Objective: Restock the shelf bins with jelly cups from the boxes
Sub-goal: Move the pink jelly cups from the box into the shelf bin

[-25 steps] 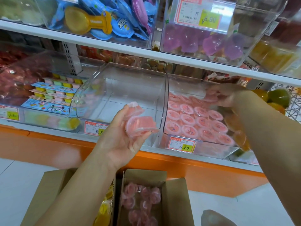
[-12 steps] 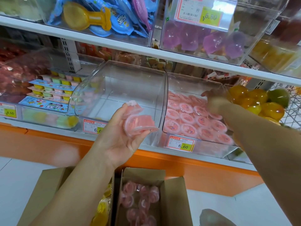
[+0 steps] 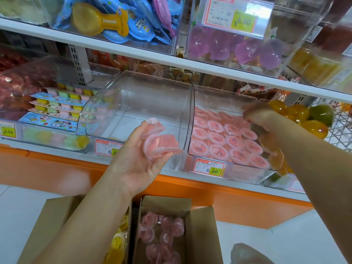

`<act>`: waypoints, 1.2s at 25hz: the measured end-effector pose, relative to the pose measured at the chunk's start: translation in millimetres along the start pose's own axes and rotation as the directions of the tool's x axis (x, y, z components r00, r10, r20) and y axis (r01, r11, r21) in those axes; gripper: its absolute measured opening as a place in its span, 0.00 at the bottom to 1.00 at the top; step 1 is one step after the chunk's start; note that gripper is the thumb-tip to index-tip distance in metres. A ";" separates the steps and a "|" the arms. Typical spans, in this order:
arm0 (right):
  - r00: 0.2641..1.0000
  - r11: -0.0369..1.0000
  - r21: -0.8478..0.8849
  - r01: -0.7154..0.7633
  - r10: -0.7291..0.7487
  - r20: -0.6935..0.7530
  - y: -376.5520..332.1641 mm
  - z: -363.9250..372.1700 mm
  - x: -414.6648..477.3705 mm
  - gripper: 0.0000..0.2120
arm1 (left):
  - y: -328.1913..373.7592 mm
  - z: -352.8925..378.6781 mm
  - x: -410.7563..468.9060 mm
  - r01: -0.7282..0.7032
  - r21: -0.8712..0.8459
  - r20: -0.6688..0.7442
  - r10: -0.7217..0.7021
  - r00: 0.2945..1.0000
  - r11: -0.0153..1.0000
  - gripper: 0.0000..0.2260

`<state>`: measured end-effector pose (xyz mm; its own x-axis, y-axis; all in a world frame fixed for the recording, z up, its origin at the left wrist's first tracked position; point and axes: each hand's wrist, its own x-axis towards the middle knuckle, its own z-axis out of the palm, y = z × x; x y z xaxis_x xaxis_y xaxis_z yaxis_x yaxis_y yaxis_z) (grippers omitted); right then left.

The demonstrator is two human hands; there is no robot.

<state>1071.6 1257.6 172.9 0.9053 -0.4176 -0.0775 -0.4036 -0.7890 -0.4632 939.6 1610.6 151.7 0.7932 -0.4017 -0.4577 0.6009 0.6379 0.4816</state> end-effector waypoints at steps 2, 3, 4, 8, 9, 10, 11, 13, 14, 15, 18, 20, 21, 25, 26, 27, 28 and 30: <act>1.000 0.979 -0.203 0.001 -0.003 -0.010 -4.4 1.5 -3.6 0.17 | -0.2 -0.2 -0.4 0.000 0.007 -0.007 0.000 1.000 1.000 0.23; 1.000 0.957 -0.290 0.009 -0.010 -0.003 -6.3 3.8 -6.6 0.18 | -0.4 -0.3 -0.9 0.000 0.011 -0.008 0.001 1.000 1.000 0.23; 1.000 0.934 -0.357 0.019 -0.019 0.004 -7.6 6.2 -8.6 0.19 | -0.7 -0.1 -1.5 -0.001 0.016 -0.010 0.001 1.000 1.000 0.23; 1.000 0.824 -0.567 0.025 -0.019 0.016 -13.6 11.5 -9.6 0.13 | -1.1 -0.8 -2.1 0.002 0.020 -0.006 -0.002 1.000 1.000 0.23; 1.000 0.827 -0.562 0.014 -0.017 0.000 -13.3 12.7 -11.2 0.11 | -1.0 -0.8 -2.0 0.004 0.018 -0.007 -0.004 1.000 1.000 0.23; 0.999 0.830 -0.557 0.013 -0.037 -0.032 -11.6 14.4 -14.2 0.08 | -0.9 -0.9 -1.8 0.007 0.017 -0.009 -0.007 1.000 1.000 0.23; 0.994 0.817 -0.577 0.023 -0.081 -0.076 -7.7 16.9 -18.8 0.06 | -0.8 -0.9 -1.6 0.009 0.014 -0.009 -0.009 1.000 1.000 0.23; 0.962 0.781 -0.622 0.049 -0.205 -0.182 5.4 24.9 -23.0 0.07 | -0.2 -0.8 -1.7 0.011 0.006 -0.009 -0.011 1.000 1.000 0.22; 0.953 0.780 -0.623 0.055 -0.227 -0.200 10.4 28.4 -24.9 0.08 | 0.1 -0.7 -2.1 0.012 0.001 -0.006 -0.012 1.000 1.000 0.21; 0.958 0.789 -0.612 0.055 -0.215 -0.191 12.6 30.0 -25.3 0.09 | 0.4 -0.4 -2.2 0.013 -0.004 -0.003 -0.013 1.000 1.000 0.21; 0.988 0.945 -0.327 -0.021 -0.031 -0.152 10.7 24.7 -21.0 0.11 | -0.1 0.0 -3.6 0.020 -0.008 -0.010 -0.020 1.000 1.000 0.22; 0.988 0.988 0.131 -0.077 0.094 -0.124 5.4 10.9 -22.2 0.13 | -0.1 -0.7 -4.5 0.018 -0.006 -0.012 -0.019 1.000 1.000 0.21; 0.985 0.952 0.297 -0.072 0.114 -0.127 4.0 7.4 -25.2 0.14 | 0.0 -1.4 -4.9 0.018 -0.005 -0.013 -0.018 1.000 1.000 0.21; 0.989 0.987 -0.077 0.143 -0.139 0.052 -11.2 26.1 -44.2 0.20 | 0.7 -0.7 -6.3 0.015 -0.007 -0.009 -0.015 1.000 1.000 0.22; 0.970 0.940 -0.251 0.231 -0.202 0.137 -13.2 36.9 -47.7 0.23 | 0.6 -0.9 -6.3 0.010 -0.006 -0.011 -0.010 1.000 1.000 0.23; 0.950 0.882 -0.367 0.296 -0.233 0.206 -11.9 45.8 -46.5 0.25 | 0.4 -1.1 -6.4 0.006 -0.007 -0.011 -0.006 1.000 1.000 0.23; 0.939 0.849 -0.418 0.322 -0.230 0.255 -9.1 52.4 -45.5 0.25 | 0.3 -0.9 -6.4 0.004 -0.006 -0.010 -0.004 1.000 1.000 0.23; 0.937 0.859 -0.411 0.306 -0.194 0.292 -1.7 57.1 -42.1 0.25 | 0.6 -1.0 -6.2 0.006 -0.002 -0.009 -0.006 1.000 1.000 0.22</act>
<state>1041.7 1302.2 126.5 0.9648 -0.1068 -0.2403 -0.1242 -0.9905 -0.0585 935.0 1614.2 154.1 0.7886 -0.3995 -0.4675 0.6055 0.6371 0.4770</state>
